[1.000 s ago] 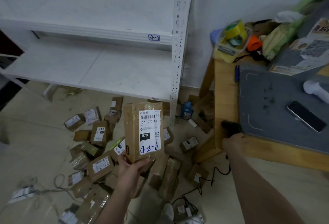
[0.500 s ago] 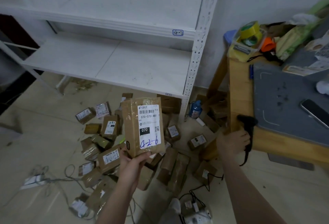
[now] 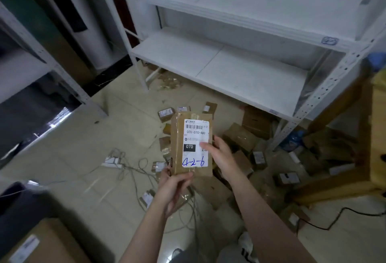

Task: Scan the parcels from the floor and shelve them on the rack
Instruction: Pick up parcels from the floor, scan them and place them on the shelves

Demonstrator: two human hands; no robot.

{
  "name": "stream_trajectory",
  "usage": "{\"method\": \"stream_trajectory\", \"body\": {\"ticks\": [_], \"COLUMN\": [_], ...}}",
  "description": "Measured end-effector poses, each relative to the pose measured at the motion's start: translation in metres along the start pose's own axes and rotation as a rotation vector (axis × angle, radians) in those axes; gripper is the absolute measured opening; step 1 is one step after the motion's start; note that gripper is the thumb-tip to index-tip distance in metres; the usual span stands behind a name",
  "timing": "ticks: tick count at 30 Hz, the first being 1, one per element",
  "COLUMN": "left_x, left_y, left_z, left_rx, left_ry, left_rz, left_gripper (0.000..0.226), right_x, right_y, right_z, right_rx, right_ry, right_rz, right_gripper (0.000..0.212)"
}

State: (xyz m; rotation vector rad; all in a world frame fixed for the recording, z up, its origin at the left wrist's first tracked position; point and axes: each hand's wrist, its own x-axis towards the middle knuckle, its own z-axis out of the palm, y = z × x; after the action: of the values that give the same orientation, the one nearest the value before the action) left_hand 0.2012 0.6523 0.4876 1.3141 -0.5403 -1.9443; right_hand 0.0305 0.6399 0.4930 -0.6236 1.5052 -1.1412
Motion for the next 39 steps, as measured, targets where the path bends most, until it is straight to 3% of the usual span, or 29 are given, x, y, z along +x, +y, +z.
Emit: {"method": "stream_trajectory", "body": {"ticks": [2, 5, 9, 10, 13, 15, 23, 26, 30, 39], "left_x": [-0.008, -0.017, -0.024, -0.024, -0.021, -0.014, 0.015, 0.03, 0.055, 0.13], "left_y": [0.014, 0.031, 0.05, 0.056, 0.078, 0.091, 0.131, 0.147, 0.169, 0.252], "left_z": [-0.031, -0.072, -0.113, -0.12, -0.137, -0.146, -0.141, -0.133, -0.132, -0.188], "left_rx": [0.03, 0.081, 0.213, 0.228, 0.198, 0.182, 0.09, 0.049, 0.015, -0.004], "left_ry": [-0.001, 0.014, 0.018, 0.029, 0.078, 0.107, 0.136, 0.142, 0.153, 0.088], "left_rz": [-0.007, -0.036, -0.059, -0.048, -0.006, 0.022, 0.08, 0.114, 0.141, 0.133], "left_gripper": [0.039, 0.042, 0.046, 0.043, 0.034, 0.04, 0.041, 0.06, 0.041, 0.039], "right_x": [-0.009, -0.017, -0.019, -0.016, -0.011, -0.005, 0.042, 0.062, 0.083, 0.157], "right_y": [0.011, 0.026, 0.039, 0.039, 0.026, 0.015, -0.023, -0.036, -0.056, -0.075], "right_z": [0.033, 0.073, 0.114, 0.122, 0.145, 0.157, 0.181, 0.184, 0.195, 0.289], "right_rx": [-0.023, 0.047, -0.007, -0.007, -0.01, -0.033, -0.057, -0.08, -0.077, -0.029], "right_ry": [-0.113, -0.154, -0.175, -0.182, -0.218, -0.258, -0.332, -0.365, -0.401, -0.319], "right_rz": [0.047, 0.131, 0.198, 0.187, 0.124, 0.091, 0.03, 0.009, -0.002, 0.015], "right_gripper": [0.032, 0.031, 0.087, 0.087, 0.054, 0.046, 0.038, 0.033, 0.025, 0.031]}}
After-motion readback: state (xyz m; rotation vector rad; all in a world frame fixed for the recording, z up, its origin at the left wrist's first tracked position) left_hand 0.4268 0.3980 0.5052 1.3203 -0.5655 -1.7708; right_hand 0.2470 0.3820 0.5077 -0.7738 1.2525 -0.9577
